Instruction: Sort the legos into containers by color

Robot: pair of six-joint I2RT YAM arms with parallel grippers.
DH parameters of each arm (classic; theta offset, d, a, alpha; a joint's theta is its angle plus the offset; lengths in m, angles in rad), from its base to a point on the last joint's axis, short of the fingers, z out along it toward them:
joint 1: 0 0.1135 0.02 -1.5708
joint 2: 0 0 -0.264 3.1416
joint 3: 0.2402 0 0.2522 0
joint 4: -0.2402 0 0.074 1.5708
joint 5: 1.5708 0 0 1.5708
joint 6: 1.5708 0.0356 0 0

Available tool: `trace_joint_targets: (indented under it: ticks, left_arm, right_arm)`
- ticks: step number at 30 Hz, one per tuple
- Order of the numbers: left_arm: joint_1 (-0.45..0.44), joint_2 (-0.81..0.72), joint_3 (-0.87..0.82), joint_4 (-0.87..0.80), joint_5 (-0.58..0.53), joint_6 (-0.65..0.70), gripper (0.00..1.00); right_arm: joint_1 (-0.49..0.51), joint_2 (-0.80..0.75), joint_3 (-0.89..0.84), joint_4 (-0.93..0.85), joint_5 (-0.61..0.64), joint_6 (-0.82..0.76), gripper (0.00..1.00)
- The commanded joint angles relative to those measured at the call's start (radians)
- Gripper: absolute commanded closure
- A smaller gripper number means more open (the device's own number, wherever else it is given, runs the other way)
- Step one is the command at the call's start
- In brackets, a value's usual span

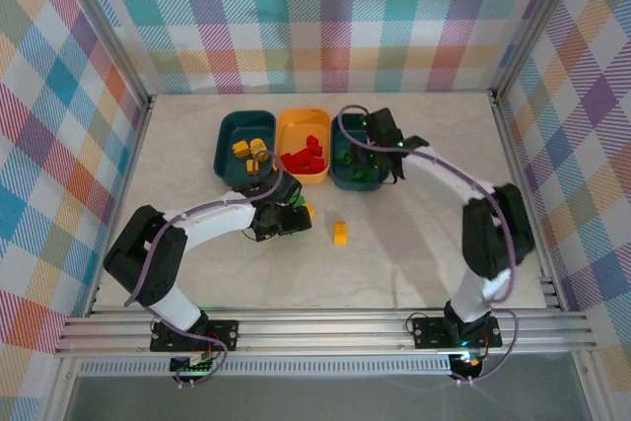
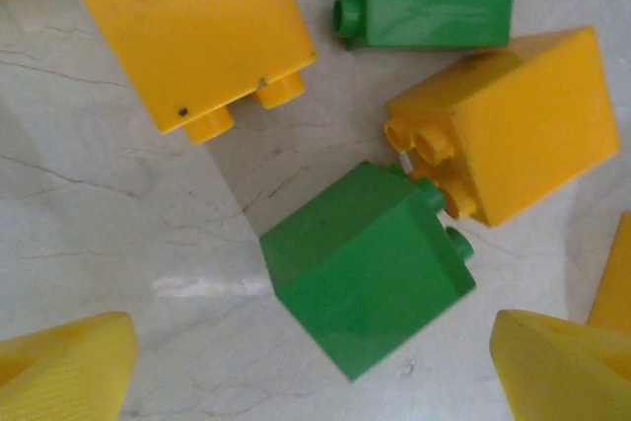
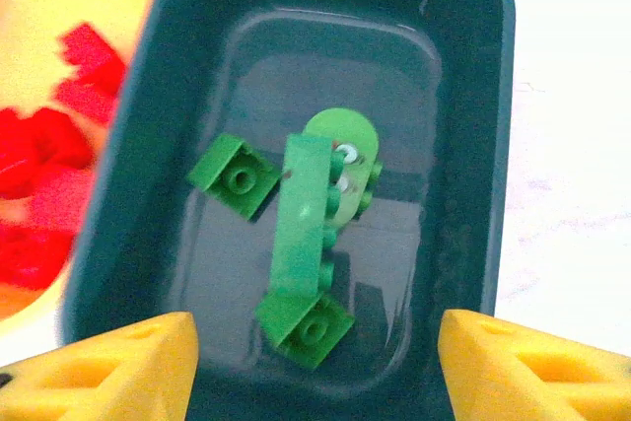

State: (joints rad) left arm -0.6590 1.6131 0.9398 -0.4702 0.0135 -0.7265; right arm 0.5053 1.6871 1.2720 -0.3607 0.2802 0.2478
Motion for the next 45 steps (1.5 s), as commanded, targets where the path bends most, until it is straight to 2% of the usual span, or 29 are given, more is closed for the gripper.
trace_joint_targets:
  ticks: [1, 6, 12, 19, 27, 31, 37, 42, 45]
  left_arm:
    - [-0.013, 0.029, 0.025, 0.057, 0.003, -0.066, 0.11]
    - [-0.013, 0.085, 0.043, 0.074, -0.025, -0.076, 0.16]
    - [-0.013, 0.15, 0.068, 0.085, -0.057, -0.02, 0.28]
    - [-0.013, 0.181, 0.086, 0.079, -0.08, 0.024, 0.39]
    - [-0.013, 0.162, 0.082, 0.044, -0.094, 0.047, 0.55]
    - [-0.023, 0.117, 0.065, 0.03, -0.081, 0.046, 0.57]
    - [-0.068, 0.027, 0.102, -0.034, -0.083, 0.059, 0.58]
    - [-0.092, -0.003, 0.204, -0.068, -0.057, 0.088, 0.59]
    - [-0.091, 0.045, 0.308, -0.074, -0.04, 0.113, 0.59]
  right_arm:
    - [0.05, -0.112, -0.129, 0.075, 0.01, 0.057, 0.34]
    - [0.09, -0.228, -0.288, 0.117, 0.006, 0.101, 0.34]
    - [0.142, -0.304, -0.405, 0.161, -0.016, 0.142, 0.34]
    - [0.153, -0.276, -0.461, 0.249, 0.015, 0.146, 0.34]
    - [0.152, -0.256, -0.479, 0.271, 0.021, 0.161, 0.35]
    - [0.152, -0.267, -0.491, 0.282, 0.059, 0.173, 0.35]
    - [0.141, -0.295, -0.52, 0.261, 0.204, 0.245, 0.34]
    - [0.076, -0.335, -0.554, 0.222, 0.261, 0.367, 0.3]
    - [0.03, -0.368, -0.587, 0.217, 0.263, 0.43, 0.28]
